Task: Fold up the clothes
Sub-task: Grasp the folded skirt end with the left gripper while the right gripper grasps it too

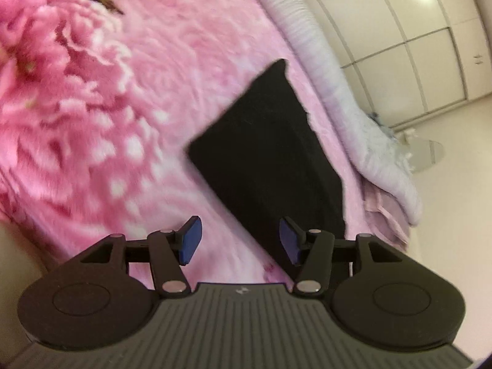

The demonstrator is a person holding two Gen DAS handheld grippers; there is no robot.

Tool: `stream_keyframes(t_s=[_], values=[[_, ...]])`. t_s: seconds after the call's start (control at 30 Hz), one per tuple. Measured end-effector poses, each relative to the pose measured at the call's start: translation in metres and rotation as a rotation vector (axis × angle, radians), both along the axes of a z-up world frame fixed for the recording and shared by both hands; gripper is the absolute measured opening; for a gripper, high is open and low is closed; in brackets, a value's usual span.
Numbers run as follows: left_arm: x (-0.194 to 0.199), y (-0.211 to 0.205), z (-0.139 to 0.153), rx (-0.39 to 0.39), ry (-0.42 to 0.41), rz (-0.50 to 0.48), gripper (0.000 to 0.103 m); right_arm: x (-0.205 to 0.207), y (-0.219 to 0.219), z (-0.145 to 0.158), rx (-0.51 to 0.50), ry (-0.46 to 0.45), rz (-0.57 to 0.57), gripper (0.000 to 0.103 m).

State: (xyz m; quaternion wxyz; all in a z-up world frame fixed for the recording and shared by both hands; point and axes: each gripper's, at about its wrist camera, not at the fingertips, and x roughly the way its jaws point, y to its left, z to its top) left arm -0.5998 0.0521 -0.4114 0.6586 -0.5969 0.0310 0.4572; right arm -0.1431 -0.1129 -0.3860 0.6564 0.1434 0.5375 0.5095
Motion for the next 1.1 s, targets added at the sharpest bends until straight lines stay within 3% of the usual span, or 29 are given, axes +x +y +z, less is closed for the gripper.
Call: stream_keyframes(t_s=[0.1, 0.3, 0.43, 0.47, 0.53, 0.57, 0.6, 0.83, 1.1], values=[[0.000, 0.017, -0.008, -0.002, -0.014, 0.025, 0.051, 0.016, 0.015, -0.010, -0.016, 0.068, -0.048, 0.052], [0.007, 0.041, -0.015, 0.034, -0.029, 0.046, 0.054, 0.044, 0.032, -0.029, 0.050, 0.189, -0.147, 0.051], [0.015, 0.051, -0.015, 0.074, -0.008, 0.031, 0.053, 0.050, 0.047, -0.027, 0.071, 0.136, -0.140, 0.049], [0.017, 0.053, -0.016, 0.084, -0.002, 0.027, 0.048, 0.050, 0.051, -0.026, 0.064, 0.109, -0.136, 0.045], [0.019, 0.057, -0.017, 0.099, 0.009, 0.017, 0.035, 0.051, 0.059, -0.026, 0.040, 0.053, -0.127, 0.021], [0.017, 0.058, -0.018, 0.101, 0.014, 0.011, 0.023, 0.053, 0.061, -0.027, 0.036, 0.045, -0.125, 0.018], [0.016, 0.059, -0.020, 0.103, 0.018, 0.005, 0.018, 0.055, 0.062, -0.029, 0.039, 0.050, -0.122, 0.015], [0.012, 0.045, -0.013, 0.173, 0.079, -0.030, 0.012, 0.043, 0.047, -0.016, 0.059, -0.014, -0.094, 0.009], [-0.016, -0.010, 0.005, 0.181, 0.041, -0.062, 0.012, 0.025, 0.008, 0.015, 0.078, -0.070, -0.050, 0.009]])
